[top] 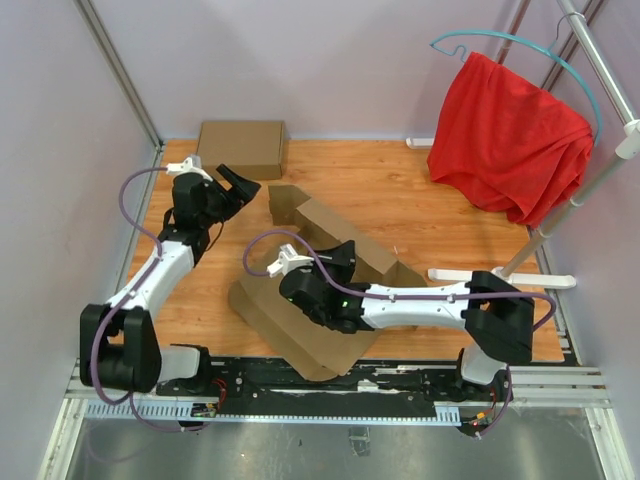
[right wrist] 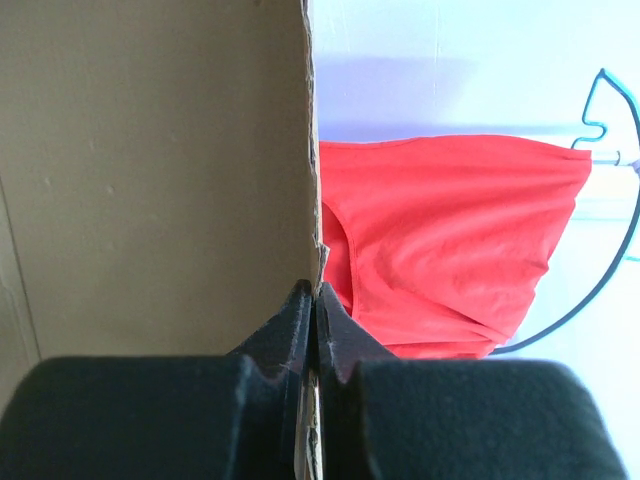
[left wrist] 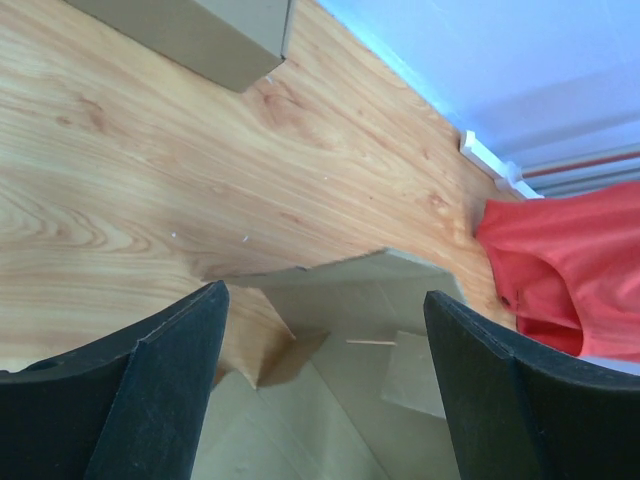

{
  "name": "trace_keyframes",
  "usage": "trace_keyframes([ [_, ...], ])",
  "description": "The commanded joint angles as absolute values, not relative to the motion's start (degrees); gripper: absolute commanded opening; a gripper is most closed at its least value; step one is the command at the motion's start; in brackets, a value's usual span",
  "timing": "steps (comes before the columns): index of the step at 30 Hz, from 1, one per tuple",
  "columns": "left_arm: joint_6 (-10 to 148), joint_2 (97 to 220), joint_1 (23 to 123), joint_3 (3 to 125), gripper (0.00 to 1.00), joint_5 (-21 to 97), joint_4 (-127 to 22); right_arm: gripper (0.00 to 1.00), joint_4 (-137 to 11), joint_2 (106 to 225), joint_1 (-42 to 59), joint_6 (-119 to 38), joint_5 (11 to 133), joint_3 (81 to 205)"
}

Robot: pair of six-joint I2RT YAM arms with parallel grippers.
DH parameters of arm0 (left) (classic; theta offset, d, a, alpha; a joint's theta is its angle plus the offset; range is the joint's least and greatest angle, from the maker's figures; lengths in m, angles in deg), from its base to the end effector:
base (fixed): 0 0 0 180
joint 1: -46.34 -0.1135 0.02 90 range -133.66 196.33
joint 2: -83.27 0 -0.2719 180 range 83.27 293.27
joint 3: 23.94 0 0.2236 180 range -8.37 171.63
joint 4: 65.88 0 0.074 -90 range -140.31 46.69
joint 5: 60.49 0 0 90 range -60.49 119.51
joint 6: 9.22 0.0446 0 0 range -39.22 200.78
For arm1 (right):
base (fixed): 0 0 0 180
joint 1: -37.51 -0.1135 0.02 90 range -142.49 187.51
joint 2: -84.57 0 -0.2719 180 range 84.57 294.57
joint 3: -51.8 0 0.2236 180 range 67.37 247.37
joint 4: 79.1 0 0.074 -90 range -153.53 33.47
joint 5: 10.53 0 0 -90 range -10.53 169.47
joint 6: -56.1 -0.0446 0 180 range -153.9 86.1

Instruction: Fold the paper box

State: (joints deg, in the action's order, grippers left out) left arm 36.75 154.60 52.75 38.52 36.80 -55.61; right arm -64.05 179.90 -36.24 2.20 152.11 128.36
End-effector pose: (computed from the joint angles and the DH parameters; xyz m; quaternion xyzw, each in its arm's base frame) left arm 0.2633 -0.0353 0.2978 -0.2273 0.7816 -0.2934 0.5013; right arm 0.1331 0.3044 0.2637 -0.4215 0.6367 -0.3722 0.5277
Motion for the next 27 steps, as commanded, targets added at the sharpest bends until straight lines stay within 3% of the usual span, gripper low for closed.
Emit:
trace_keyframes([
  [1, 35.31, 160.02, 49.58, 40.66, 0.84, 48.56, -67.23, 0.01, -58.61, 175.68, -36.8, -3.28, 149.55, 128.34],
  [9, 35.62, 165.13, 49.21, 35.42, 0.77, 60.26, -86.77, 0.01, -44.38, 172.7, -36.51, -12.61, 140.45, 132.13],
  [27, 46.71, 159.86, 49.3, 25.37, 0.75, 55.48, -93.6, 0.01, -38.7, 167.01, -34.35, -17.2, 130.87, 134.37],
])
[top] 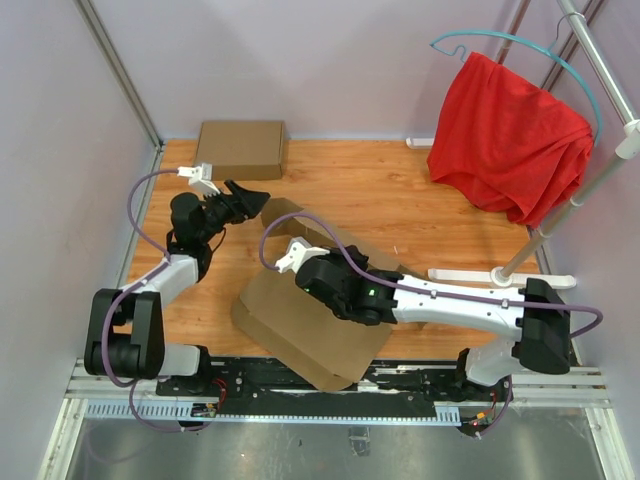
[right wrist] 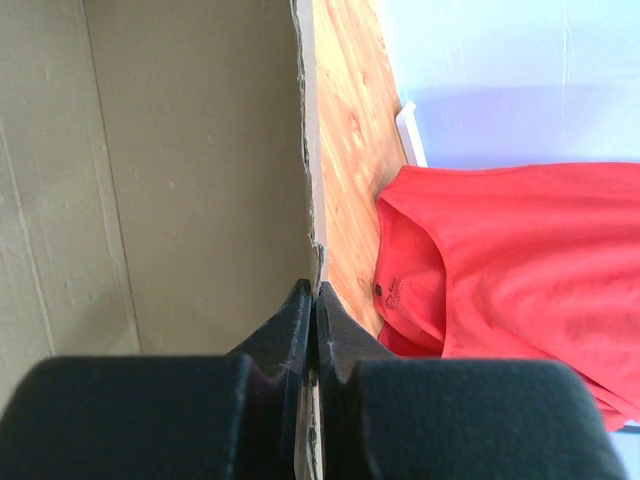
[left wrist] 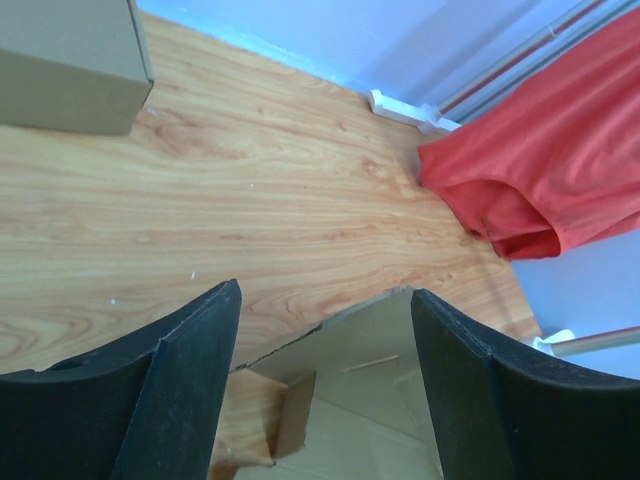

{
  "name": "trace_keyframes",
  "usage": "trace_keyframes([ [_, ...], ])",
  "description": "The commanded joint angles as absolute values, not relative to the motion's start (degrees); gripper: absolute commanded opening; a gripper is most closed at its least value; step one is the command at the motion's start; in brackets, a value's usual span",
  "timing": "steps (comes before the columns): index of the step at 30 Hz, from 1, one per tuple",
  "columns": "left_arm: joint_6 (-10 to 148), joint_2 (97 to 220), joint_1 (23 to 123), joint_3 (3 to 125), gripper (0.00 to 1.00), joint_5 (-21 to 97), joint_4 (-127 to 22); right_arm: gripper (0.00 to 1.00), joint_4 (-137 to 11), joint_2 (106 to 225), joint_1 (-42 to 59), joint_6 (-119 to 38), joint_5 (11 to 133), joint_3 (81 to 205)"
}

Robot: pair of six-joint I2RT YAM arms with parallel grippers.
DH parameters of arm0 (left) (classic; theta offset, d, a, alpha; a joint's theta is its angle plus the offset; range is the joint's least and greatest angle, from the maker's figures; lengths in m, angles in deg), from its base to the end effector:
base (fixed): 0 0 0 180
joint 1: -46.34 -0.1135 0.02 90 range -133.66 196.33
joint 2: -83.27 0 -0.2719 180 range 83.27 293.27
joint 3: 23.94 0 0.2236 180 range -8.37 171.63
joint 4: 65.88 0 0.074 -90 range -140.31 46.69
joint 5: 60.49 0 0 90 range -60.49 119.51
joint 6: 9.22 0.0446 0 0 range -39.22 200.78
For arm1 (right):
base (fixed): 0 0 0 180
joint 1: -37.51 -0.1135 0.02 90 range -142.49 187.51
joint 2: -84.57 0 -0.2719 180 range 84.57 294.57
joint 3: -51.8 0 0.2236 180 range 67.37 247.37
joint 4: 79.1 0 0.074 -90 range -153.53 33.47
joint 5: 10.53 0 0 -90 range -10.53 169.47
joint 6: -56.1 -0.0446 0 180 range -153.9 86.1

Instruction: Fold the paper box

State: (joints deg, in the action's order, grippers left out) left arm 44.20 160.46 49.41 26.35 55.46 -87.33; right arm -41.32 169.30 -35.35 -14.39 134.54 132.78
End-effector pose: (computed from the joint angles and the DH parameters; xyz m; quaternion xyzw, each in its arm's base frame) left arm 0.2713 -0.0341 0.2666 -0.0632 0.7340 -0.3786 0.5603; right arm 0.1212 0.2689 0.3036 -0.4521 0.6967 -0.2133 0.5145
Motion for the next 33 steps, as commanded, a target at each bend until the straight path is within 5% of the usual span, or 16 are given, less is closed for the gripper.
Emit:
trace_keyframes([
  [1, 46.27, 160.29, 49.32, 24.9, 0.74, 56.23, -95.2, 0.01, -38.39, 166.76, -34.26, -17.39, 130.35, 134.41],
  [33, 53.02, 157.79, 52.22, 20.54, 0.63, 49.63, -91.13, 0.02, -35.76, 167.79, -33.14, -19.32, 126.13, 135.66],
])
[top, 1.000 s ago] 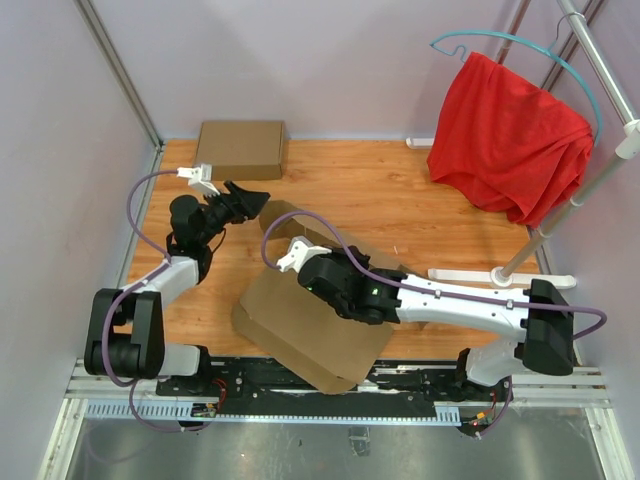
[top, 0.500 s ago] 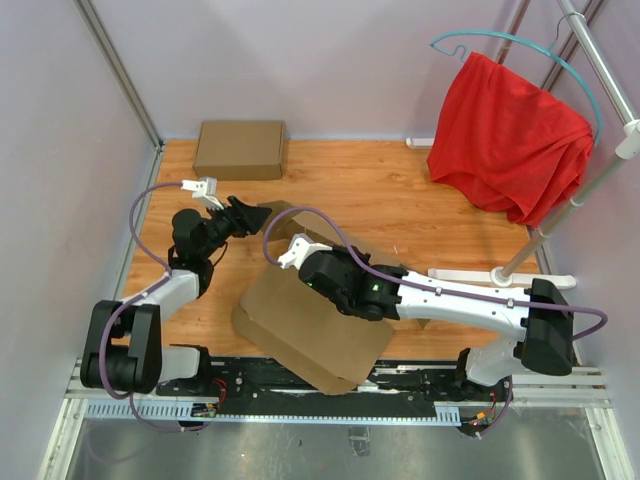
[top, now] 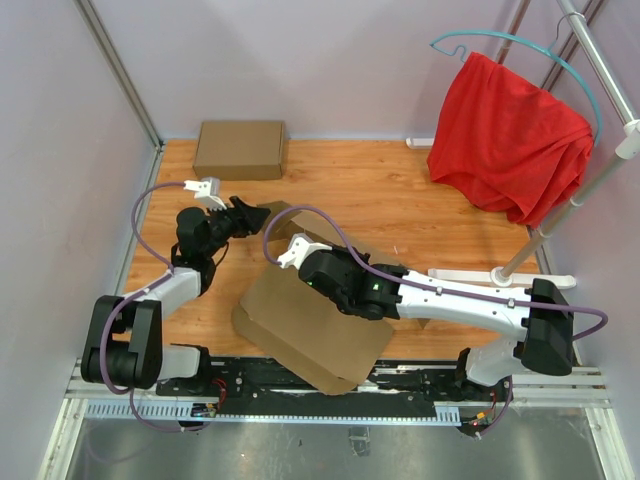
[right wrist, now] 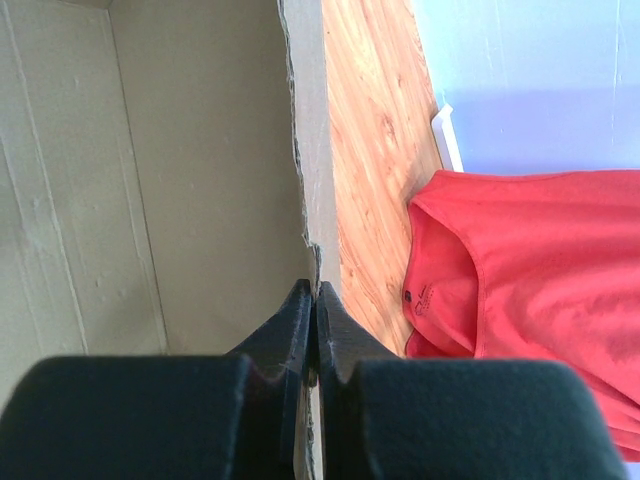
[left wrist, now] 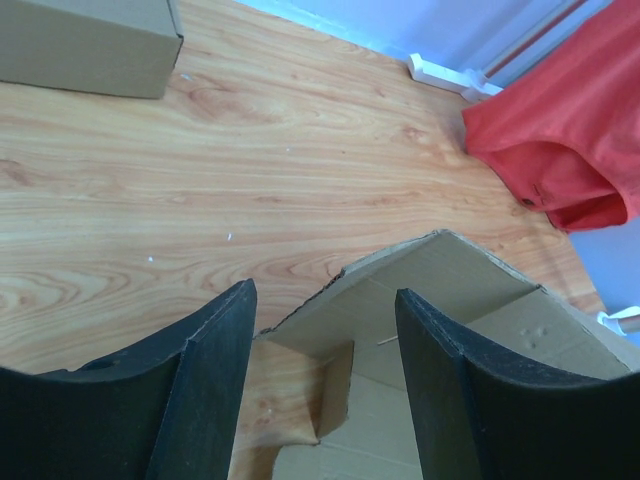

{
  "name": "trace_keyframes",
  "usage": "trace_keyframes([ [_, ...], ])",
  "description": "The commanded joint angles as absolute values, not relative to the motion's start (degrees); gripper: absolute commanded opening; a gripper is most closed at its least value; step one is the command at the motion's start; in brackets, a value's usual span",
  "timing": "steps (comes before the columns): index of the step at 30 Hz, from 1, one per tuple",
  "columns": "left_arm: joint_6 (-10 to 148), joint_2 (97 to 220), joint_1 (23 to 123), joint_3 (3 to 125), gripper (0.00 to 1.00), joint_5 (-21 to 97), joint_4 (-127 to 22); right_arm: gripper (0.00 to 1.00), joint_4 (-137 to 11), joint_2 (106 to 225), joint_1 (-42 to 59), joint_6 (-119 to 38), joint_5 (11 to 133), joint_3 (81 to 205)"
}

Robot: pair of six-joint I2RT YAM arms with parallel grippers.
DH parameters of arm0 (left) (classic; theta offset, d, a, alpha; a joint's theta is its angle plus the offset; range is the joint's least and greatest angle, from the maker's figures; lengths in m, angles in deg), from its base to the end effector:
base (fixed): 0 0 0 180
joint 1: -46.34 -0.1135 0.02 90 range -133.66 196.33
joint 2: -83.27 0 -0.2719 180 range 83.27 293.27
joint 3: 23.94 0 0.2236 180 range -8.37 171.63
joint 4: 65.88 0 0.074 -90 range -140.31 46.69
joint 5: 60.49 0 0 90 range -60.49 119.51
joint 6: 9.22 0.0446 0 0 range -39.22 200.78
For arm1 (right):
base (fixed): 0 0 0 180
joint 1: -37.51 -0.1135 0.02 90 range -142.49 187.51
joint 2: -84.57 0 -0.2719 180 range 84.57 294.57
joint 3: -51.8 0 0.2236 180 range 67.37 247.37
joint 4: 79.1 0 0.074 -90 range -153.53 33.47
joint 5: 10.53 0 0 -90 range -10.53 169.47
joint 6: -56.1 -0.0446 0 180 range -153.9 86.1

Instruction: Fold the paper box

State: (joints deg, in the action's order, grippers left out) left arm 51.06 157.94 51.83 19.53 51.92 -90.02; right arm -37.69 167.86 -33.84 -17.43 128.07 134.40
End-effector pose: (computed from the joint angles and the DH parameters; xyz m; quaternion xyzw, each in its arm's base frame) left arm 0.2509 -0.0412 0.2457 -0.0284 0.7457 -0.3353 0.5751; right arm 0.1240 0.2628 0.3115 -0.4573 0.7159 -0.1633 0.5017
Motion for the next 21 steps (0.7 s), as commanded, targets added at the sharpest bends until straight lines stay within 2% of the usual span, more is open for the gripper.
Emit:
trace_keyframes([
  [1, 52.94, 158.18, 52.22, 20.62, 0.63, 49.76, -91.65, 0.02, -35.76, 167.88, -33.13, -19.31, 125.96, 135.73],
  [9, 50.65, 162.1, 52.22, 18.3, 0.63, 54.48, -102.76, 0.02, -35.28, 168.01, -33.06, -19.18, 124.98, 135.92],
  [13, 49.52, 163.04, 52.22, 16.11, 0.59, 55.89, -109.42, 0.02, -35.32, 167.94, -32.74, -19.36, 124.05, 135.8],
  [21, 49.31, 162.86, 52.88, 16.68, 0.2, 56.48, -109.46, 0.02, -35.32, 168.77, -32.18, -19.2, 123.62, 136.65],
])
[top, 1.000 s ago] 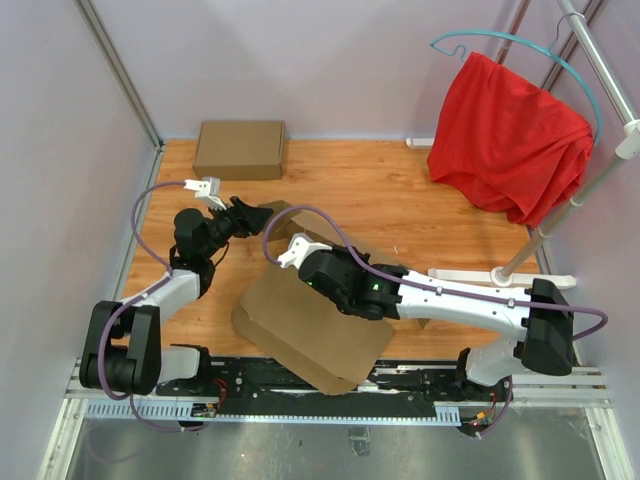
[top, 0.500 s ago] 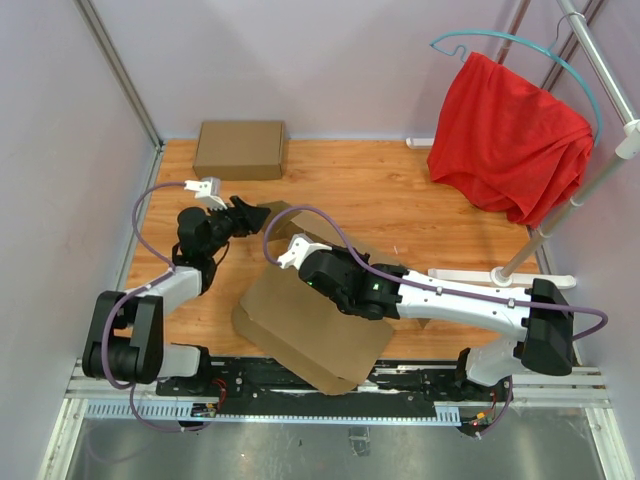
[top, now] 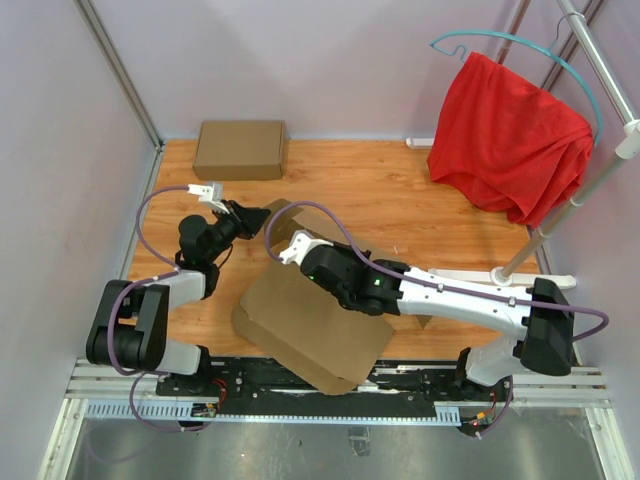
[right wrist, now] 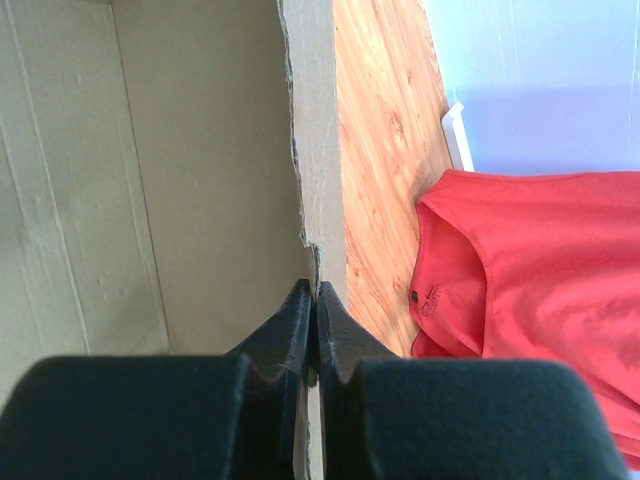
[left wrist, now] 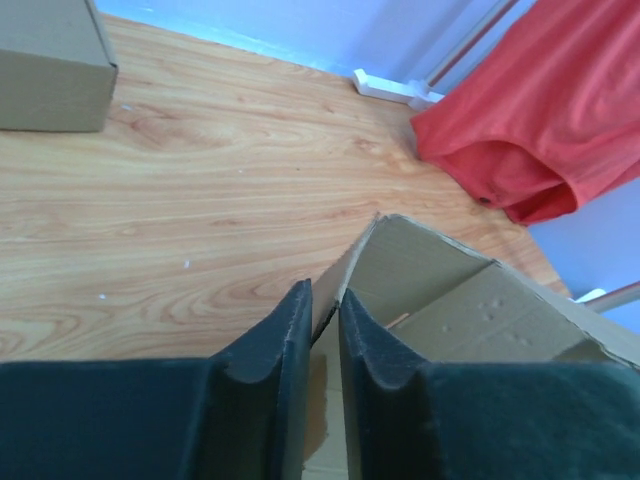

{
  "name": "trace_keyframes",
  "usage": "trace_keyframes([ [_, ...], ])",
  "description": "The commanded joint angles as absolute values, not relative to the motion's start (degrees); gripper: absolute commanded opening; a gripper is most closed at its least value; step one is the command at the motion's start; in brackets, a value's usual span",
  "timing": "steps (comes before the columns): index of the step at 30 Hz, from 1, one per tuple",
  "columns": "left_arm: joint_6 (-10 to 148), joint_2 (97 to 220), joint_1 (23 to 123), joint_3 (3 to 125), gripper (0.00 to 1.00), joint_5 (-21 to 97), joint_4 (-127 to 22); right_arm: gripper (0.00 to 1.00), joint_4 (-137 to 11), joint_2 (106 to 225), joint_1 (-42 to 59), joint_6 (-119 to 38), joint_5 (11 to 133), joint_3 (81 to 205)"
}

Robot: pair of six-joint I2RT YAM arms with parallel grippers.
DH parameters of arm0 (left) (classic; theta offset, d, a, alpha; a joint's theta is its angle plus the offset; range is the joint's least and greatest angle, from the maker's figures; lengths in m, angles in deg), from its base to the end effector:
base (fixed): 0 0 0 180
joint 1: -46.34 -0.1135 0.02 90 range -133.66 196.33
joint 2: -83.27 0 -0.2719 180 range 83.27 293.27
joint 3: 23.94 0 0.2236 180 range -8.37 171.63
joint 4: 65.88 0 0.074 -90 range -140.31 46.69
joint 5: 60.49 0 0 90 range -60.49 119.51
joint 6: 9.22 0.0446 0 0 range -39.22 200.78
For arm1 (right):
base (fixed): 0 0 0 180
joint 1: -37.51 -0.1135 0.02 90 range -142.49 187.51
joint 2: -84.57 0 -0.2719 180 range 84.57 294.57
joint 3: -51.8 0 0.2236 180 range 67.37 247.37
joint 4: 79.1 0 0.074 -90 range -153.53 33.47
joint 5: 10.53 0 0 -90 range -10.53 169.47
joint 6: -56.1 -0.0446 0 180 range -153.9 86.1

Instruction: Fold the paper box

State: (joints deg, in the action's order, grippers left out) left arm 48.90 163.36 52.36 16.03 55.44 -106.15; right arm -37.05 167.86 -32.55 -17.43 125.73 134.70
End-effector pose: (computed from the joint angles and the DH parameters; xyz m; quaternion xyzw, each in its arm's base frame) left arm 0.2548 -0.0465 0.2376 0.0008 0.7063 -0.3739 0.6011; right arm 0.1289 0.2609 0.3113 -0.4614 0.7214 -0.1537 0.4930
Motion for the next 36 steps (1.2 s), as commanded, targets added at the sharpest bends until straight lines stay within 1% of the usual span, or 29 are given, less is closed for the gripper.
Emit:
trace_keyframes([
  [1, 49.36, 162.22, 52.97, 16.67, 0.14, 56.23, -108.85, 0.02, -35.23, 169.12, -32.18, -19.15, 123.8, 136.75],
  [2, 49.55, 161.29, 53.12, 16.75, 0.05, 55.71, -107.89, 0.02, -35.21, 169.39, -32.15, -19.16, 123.94, 136.87],
  [3, 50.07, 160.17, 53.29, 16.93, 0.01, 55.29, -106.08, 0.02, -35.19, 169.69, -32.18, -19.14, 124.06, 137.05],
  [4, 50.7, 159.0, 53.62, 17.06, 0.0, 54.81, -105.3, 0.02, -35.18, 170.04, -32.14, -19.13, 124.29, 137.14],
  [11, 52.52, 149.46, 56.38, 17.4, 0.0, 51.16, -97.7, 0.02, -34.83, 173.1, -31.73, -19.13, 128.01, 138.27],
  [15, 52.56, 145.01, 56.78, 18.94, 0.0, 50.47, -90.35, 0.02, -34.94, 174.63, -31.18, -18.82, 129.62, 138.66],
  [20, 52.51, 138.5, 56.87, 18.05, 0.0, 48.39, -82.98, 0.04, -35.58, 174.18, -31.34, -18.16, 128.29, 138.43],
  [25, 50.97, 133.62, 56.97, 15.58, 0.0, 47.16, -80.14, 0.05, -37.15, 171.89, -32.67, -16.88, 126.48, 137.16],
  [29, 49.44, 133.23, 56.97, 15.93, 0.0, 46.38, -78.91, 0.05, -36.46, 172.75, -33.54, -16.89, 127.46, 137.83],
  [36, 48.92, 137.31, 56.97, 20.07, 0.0, 46.08, -78.58, 0.04, -36.33, 174.86, -33.69, -16.58, 128.15, 138.33],
])
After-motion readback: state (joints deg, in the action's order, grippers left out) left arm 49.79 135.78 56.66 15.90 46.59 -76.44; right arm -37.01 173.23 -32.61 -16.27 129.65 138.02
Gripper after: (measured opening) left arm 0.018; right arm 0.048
